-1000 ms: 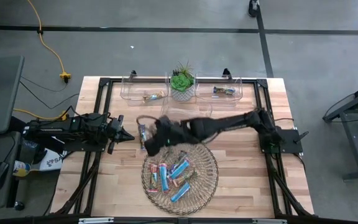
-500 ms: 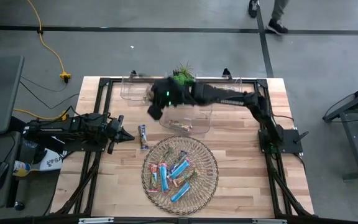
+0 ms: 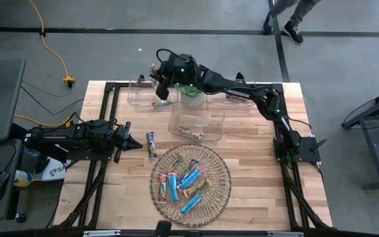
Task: Pick and place Granola Bars by type
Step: Put the yellow granola bar into the top left transparent bin
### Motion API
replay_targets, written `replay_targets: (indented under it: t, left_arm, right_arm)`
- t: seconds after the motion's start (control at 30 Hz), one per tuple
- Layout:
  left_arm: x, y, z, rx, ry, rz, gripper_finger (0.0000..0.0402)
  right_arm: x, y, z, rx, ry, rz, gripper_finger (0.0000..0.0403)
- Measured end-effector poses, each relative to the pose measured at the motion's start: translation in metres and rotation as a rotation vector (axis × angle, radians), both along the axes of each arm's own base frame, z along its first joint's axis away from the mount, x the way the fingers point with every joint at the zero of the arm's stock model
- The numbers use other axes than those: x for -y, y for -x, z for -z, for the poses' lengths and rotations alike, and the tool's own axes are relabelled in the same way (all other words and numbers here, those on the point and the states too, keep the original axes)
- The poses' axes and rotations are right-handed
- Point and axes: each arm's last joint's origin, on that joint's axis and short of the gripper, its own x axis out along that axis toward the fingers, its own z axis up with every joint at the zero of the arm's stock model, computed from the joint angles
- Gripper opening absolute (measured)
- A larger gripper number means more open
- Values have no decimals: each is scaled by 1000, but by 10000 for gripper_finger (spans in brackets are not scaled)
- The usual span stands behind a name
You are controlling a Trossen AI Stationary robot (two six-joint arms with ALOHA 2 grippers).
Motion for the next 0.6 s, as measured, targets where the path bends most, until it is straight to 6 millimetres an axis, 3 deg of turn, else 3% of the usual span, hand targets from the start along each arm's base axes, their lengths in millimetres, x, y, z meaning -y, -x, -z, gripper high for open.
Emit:
replay_targets:
  t: [0.33, 0.6]
  left_arm:
    - [0, 0, 0, 1, 0, 1, 1]
    - [0, 0, 0, 1, 0, 1, 1]
  right_arm:
    - [37, -22, 83, -89, -111, -33, 55]
    - [45, -22, 113, -176, -280, -4, 55]
